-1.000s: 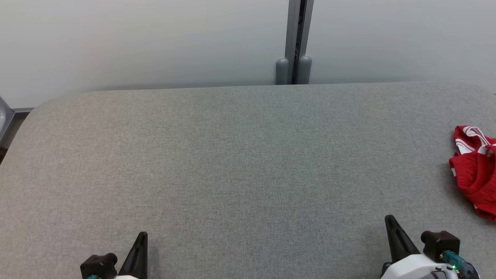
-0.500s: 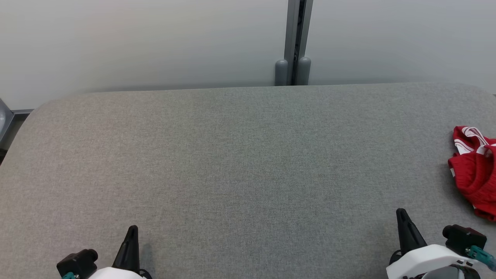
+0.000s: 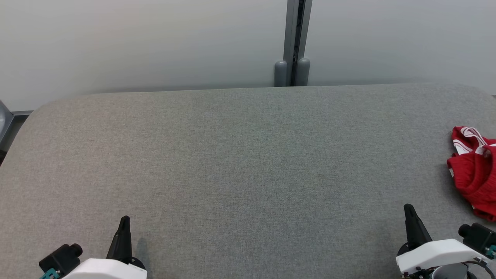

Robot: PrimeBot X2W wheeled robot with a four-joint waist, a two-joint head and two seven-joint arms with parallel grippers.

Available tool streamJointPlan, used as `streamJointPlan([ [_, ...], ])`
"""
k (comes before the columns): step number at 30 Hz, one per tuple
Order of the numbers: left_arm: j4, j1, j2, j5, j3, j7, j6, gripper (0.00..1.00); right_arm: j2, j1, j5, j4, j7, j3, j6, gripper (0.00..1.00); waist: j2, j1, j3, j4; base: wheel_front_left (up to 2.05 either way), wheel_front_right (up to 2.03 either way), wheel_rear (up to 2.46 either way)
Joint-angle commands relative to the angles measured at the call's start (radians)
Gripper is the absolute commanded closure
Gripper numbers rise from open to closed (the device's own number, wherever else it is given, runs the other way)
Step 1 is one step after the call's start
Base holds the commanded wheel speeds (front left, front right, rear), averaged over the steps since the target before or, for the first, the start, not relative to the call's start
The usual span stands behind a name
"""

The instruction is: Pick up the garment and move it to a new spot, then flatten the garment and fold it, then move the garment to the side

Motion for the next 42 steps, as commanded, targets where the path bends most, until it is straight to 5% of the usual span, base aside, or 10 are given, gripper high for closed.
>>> streamJointPlan([
  [1, -0.02, -0.027, 0.008, -0.042, 0.01, 0.011, -0.006, 1.0, -0.009, -0.017, 0.045, -0.025, 0.012, -0.007, 0.0, 1.0, -0.0001, 0.0, -0.001, 0.0, 0.0, 0.0, 0.0],
  [42, -0.096, -0.062, 0.012, -0.494, 0.055, 0.131, -0.018, 1.0, -0.016, -0.021, 0.522, -0.113, 0.134, -0.059, 0.0, 1.0, -0.0001, 0.0, -0.011, -0.006, 0.0, 0.0, 0.0],
])
